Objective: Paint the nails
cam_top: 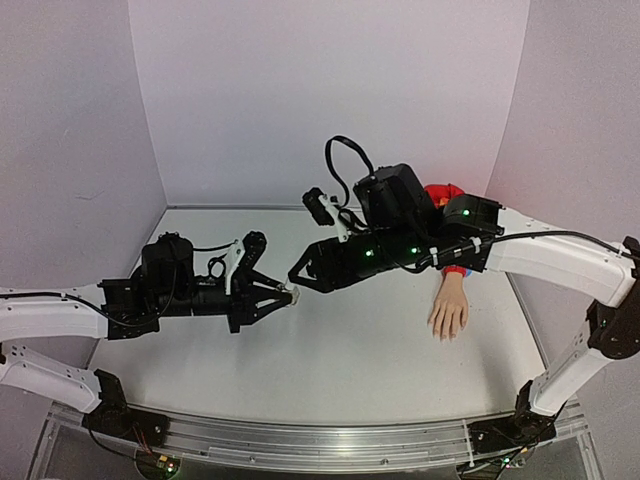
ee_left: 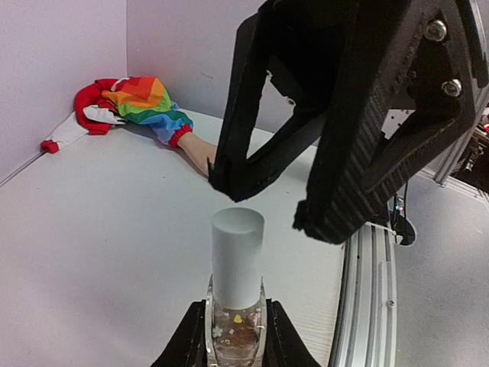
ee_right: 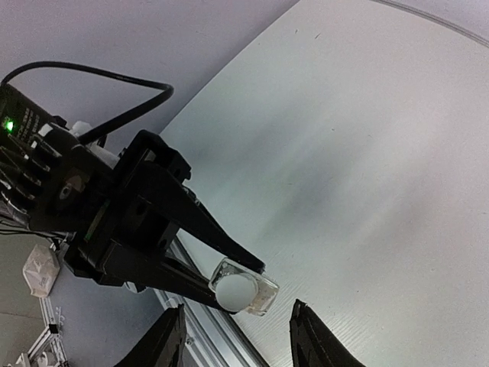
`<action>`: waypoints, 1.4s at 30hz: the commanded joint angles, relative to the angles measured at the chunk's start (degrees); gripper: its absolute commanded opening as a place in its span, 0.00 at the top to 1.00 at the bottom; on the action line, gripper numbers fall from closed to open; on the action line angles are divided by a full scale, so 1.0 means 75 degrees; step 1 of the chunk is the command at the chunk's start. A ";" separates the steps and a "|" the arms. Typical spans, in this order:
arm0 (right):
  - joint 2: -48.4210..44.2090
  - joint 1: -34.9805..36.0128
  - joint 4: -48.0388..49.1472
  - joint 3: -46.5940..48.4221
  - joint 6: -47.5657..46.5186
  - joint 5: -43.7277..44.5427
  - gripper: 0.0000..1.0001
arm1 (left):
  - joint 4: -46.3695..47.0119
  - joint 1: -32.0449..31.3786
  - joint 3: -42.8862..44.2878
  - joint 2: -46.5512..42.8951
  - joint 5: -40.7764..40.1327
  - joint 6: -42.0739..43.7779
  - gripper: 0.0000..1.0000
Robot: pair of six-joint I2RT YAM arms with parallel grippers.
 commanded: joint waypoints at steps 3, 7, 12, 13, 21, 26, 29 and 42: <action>0.0439 0.0041 -0.0025 0.0426 -0.0290 -0.0779 0.62 | 0.0243 -0.0005 0.0281 -0.0074 0.0773 0.0177 1.00; 0.0573 0.0036 -0.0028 0.0493 -0.0311 -0.0936 0.71 | 0.0245 -0.0004 0.0274 -0.0115 0.0863 0.0177 1.00; 0.0636 0.0037 -0.0024 0.0530 -0.0362 -0.1082 0.86 | 0.0216 -0.0003 0.0273 -0.0110 0.0958 0.0177 1.00; 0.0632 0.0039 -0.0026 0.0532 -0.0365 -0.1081 0.90 | 0.0201 -0.0004 0.0286 -0.0100 0.0946 0.0176 1.00; 0.0077 0.0041 0.0073 -0.0499 -0.0165 0.1320 1.00 | -0.0210 -0.0008 0.0329 -0.0233 -0.0642 -0.0503 0.30; -0.0008 0.0156 0.0561 -0.1912 0.0063 0.2976 1.00 | 0.0018 0.0010 -0.0291 -0.0974 -0.1472 -0.0796 0.05; 0.0171 0.0480 0.1013 -0.2482 0.0037 0.3305 1.00 | 0.0033 0.0009 -0.0569 -0.1428 -0.2529 -0.0965 0.05; 0.1700 0.1193 0.2266 -0.3176 0.0795 0.4041 0.95 | -0.0531 0.0008 -0.0811 -0.2410 -0.5399 -0.1393 0.07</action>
